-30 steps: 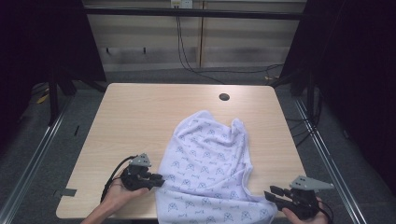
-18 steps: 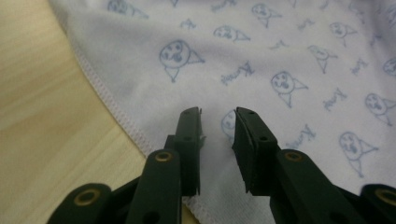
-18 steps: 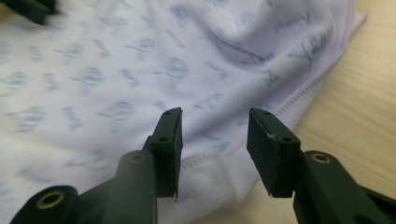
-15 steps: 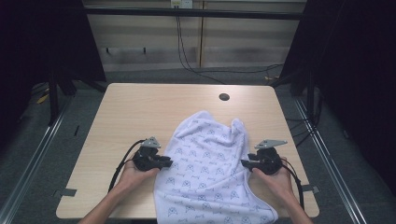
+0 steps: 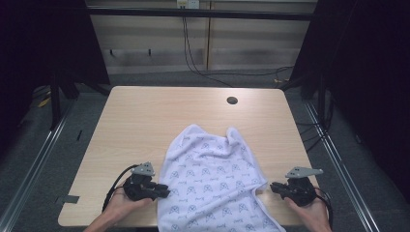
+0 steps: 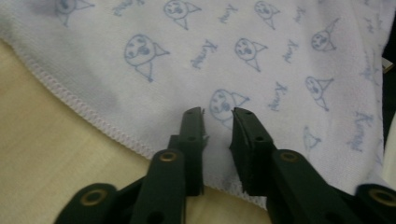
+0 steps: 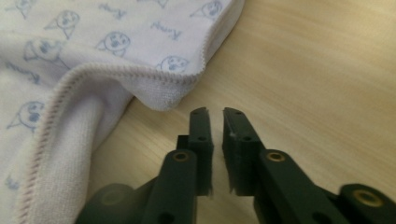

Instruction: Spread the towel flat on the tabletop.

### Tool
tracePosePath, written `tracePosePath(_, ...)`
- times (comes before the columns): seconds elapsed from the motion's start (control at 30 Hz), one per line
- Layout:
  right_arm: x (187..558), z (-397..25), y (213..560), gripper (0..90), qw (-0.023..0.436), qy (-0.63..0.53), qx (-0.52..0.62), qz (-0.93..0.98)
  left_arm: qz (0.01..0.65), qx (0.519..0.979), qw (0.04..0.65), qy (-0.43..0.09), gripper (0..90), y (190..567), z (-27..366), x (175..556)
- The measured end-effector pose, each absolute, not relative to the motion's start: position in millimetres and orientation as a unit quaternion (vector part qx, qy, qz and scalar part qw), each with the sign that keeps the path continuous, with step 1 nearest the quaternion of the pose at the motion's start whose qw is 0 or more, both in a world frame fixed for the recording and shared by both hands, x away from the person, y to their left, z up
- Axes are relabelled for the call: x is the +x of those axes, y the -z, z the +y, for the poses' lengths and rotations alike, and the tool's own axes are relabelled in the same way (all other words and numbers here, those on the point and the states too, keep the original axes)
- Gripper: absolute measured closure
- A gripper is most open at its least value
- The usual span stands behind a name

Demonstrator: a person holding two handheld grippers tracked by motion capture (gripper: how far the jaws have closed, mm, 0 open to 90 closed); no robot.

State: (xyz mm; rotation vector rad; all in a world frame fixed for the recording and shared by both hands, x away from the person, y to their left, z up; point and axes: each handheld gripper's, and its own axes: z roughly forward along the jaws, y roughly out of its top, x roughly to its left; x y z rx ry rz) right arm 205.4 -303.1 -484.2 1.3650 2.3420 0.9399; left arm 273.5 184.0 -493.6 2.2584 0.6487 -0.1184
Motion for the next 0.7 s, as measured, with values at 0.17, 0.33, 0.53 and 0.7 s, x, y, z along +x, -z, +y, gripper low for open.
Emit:
tracePosePath(0.17, 229.0, -288.9, 473.6, 68.5, 0.140, -0.370, 0.451, 0.800, 0.269, 0.864, 0.425, 0.022, 70.9, 483.8, 175.7, 300.8)
tracePosePath(0.33, 262.2, -259.3, 462.0, 65.7, 0.145, -0.402, 0.423, 0.799, 0.296, 0.852, 0.432, -0.003, 72.1, 486.5, 162.4, 338.8)
tracePosePath(0.53, 293.0, -229.6, 480.4, 59.7, 0.109, -0.378, 0.396, 0.830, 0.315, 0.862, 0.396, -0.029, 71.4, 500.8, 164.2, 352.1)
tracePosePath(0.7, 298.3, -231.2, 498.5, 49.5, 0.143, -0.329, 0.410, 0.839, 0.324, 0.854, 0.405, -0.038, 69.3, 503.2, 168.6, 354.8)
